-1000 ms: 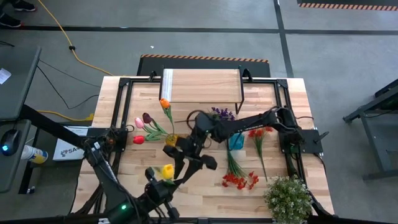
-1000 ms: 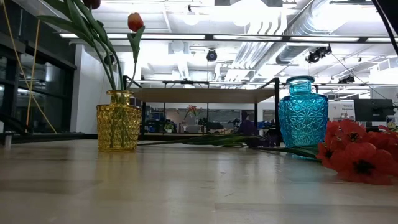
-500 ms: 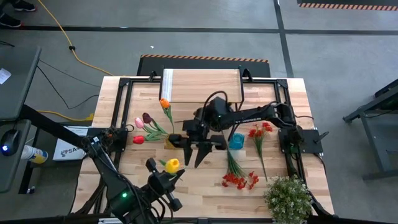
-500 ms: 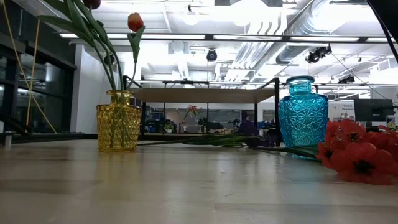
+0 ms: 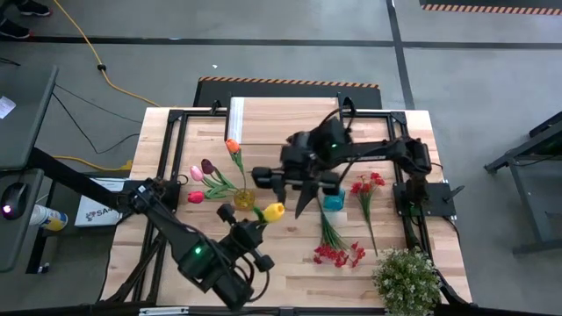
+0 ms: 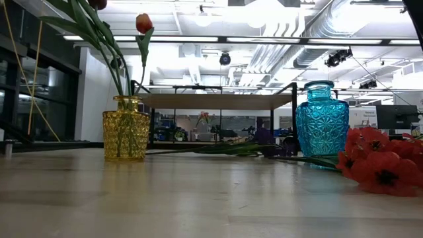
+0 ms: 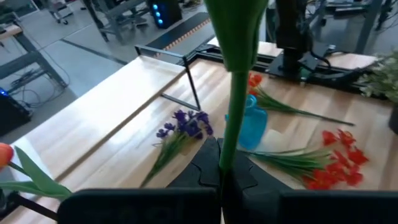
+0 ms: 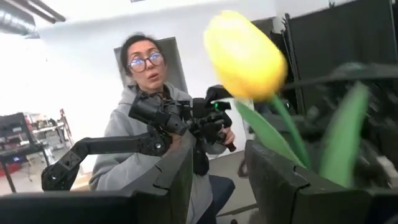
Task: Pick and place flowers into a vace then onto a shelf
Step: Put the yellow tulip into the yellow vase
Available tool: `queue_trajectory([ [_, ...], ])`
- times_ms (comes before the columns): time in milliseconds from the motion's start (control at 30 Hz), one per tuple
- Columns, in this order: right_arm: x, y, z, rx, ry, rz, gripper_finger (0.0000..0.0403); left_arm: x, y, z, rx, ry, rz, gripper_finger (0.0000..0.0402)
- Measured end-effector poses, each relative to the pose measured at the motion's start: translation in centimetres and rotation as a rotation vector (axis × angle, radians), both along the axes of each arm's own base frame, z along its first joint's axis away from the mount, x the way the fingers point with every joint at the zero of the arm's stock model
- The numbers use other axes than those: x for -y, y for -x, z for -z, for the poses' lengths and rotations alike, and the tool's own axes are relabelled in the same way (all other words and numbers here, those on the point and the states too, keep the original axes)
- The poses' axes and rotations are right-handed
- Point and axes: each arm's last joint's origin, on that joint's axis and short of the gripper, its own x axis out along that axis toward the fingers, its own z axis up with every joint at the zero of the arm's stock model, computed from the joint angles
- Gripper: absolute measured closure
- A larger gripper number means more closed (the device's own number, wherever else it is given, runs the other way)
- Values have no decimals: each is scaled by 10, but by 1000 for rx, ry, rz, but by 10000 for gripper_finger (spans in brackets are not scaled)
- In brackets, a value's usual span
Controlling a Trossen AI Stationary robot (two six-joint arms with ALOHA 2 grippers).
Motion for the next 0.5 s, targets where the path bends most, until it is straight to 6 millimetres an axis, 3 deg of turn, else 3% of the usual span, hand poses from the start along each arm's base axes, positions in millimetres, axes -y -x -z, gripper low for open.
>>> queue_trajectory([
  [500, 25, 78, -76, 232, 36, 72, 265, -31, -12, -8, -127, 32, -9, 376],
])
